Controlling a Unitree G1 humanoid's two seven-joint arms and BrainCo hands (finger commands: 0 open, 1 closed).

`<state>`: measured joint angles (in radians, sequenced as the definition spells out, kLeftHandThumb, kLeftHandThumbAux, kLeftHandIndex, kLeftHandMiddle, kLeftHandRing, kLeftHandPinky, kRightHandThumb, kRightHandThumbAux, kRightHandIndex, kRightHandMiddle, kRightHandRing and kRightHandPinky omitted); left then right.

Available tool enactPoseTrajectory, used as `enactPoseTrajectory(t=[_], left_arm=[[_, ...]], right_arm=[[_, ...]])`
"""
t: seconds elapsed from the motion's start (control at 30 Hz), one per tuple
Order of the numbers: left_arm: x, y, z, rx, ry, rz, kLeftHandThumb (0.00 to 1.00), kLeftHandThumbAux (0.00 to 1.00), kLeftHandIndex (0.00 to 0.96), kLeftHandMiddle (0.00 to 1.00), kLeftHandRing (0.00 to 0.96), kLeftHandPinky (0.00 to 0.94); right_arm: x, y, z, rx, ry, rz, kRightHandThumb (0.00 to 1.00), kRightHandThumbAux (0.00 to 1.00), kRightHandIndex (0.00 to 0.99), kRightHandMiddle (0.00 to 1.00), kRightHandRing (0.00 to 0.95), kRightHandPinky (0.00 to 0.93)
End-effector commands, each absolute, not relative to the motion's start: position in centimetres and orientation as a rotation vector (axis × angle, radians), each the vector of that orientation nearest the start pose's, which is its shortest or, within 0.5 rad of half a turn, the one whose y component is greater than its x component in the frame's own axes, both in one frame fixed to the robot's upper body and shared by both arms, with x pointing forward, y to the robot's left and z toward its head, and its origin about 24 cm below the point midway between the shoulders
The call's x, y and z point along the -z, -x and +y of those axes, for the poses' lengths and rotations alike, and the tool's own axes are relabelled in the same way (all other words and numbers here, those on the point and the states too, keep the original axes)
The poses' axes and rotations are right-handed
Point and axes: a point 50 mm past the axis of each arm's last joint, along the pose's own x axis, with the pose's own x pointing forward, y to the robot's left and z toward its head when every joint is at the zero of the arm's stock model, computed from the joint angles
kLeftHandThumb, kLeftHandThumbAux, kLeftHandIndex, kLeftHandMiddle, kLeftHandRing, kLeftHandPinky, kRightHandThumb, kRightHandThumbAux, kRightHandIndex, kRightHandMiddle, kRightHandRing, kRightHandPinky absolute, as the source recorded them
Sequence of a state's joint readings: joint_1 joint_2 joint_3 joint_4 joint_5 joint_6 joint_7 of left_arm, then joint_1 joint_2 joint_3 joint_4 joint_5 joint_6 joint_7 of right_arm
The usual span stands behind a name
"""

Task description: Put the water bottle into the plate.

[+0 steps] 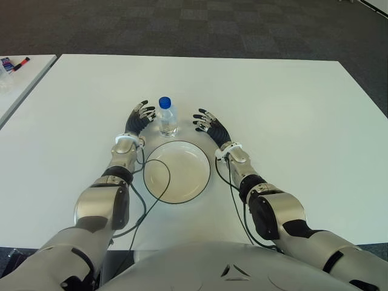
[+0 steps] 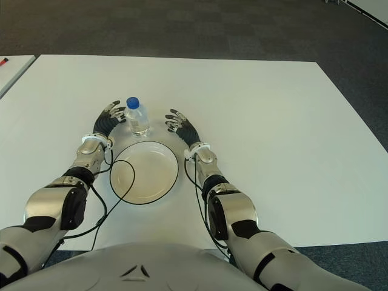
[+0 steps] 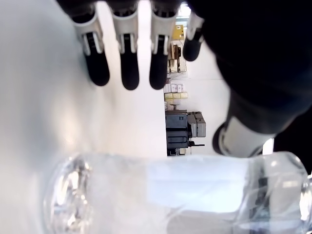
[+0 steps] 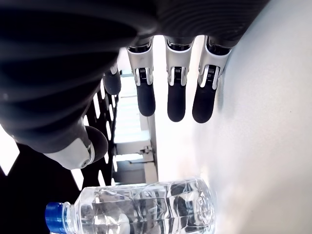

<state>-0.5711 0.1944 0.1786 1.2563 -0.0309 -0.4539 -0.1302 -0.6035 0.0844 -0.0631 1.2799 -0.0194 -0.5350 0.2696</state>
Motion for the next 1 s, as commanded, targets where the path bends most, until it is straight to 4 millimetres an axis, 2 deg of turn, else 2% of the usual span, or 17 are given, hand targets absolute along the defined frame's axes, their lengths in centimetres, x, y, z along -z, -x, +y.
enactPoseTrajectory(t=[0.03,0.6,0.77,1.0], left_arm=[[2.7,-31.2,19.9,0.023,-0.032,0.259,0.281,0.722,0.114,0.235,0.244,0.280],[3.1,-30.4,21.0,0.015,0.116,0.227,0.558,0.741,0.125,0.235,0.238,0.284],[3.0,-30.3,21.0,0.011,0.138,0.206,0.597,0.760,0.140,0.251,0.252,0.304],[3.0,-30.1,21.1,0.003,0.149,0.184,0.588,0.793,0.164,0.286,0.285,0.319]], right_arm=[[3.9,-29.0,-5.2,-0.455,-0.122,0.264,0.074,0.609,0.081,0.199,0.215,0.244],[3.9,-29.1,-5.4,-0.451,-0.121,0.256,0.078,0.600,0.078,0.199,0.212,0.243],[3.9,-29.0,-5.5,-0.450,-0.121,0.252,0.075,0.590,0.077,0.198,0.210,0.238],[3.9,-29.0,-5.5,-0.449,-0.118,0.249,0.071,0.588,0.079,0.197,0.210,0.243]])
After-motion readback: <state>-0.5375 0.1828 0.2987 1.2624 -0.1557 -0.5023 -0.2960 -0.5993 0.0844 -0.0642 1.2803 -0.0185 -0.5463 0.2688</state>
